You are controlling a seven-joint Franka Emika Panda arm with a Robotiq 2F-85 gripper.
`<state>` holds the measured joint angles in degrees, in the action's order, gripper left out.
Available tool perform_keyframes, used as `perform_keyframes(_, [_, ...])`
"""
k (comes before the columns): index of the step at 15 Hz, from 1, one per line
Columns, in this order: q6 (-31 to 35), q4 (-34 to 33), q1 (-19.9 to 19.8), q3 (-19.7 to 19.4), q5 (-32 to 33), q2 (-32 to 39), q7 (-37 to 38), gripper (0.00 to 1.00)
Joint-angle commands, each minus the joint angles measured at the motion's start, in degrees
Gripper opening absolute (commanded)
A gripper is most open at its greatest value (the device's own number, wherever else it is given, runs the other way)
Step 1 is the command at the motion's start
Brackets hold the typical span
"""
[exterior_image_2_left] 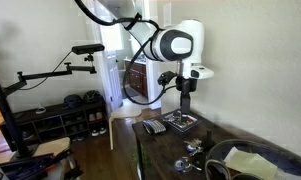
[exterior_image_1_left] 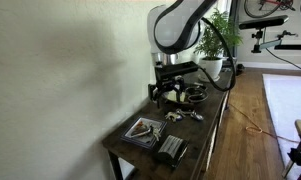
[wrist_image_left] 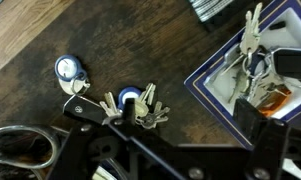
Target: Put the keys in the blue/white plate
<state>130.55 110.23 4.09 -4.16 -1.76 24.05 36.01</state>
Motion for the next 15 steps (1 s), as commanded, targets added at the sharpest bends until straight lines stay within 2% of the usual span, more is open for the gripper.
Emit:
perform_keyframes(1, [-0.75, 2.29, -1.97, -0.46, -0.94, -1.24, -4.26, 1.00])
perform_keyframes(3, [-0.82, 2.30, -3.03, -0.59, -1.43, -0.61, -6.05, 1.00])
perform_keyframes(4, [-0.11, 0.82, -1.92, -0.86, -0.49, 0.40, -4.05, 1.00])
perform_keyframes(11, [-0.11, 0.93, -2.46, -1.05, -0.56, 0.66, -4.86, 1.00])
perform_keyframes(15, [0.45, 3.61, -1.89, -0.95, 0.02, -1.63, -5.22, 1.00])
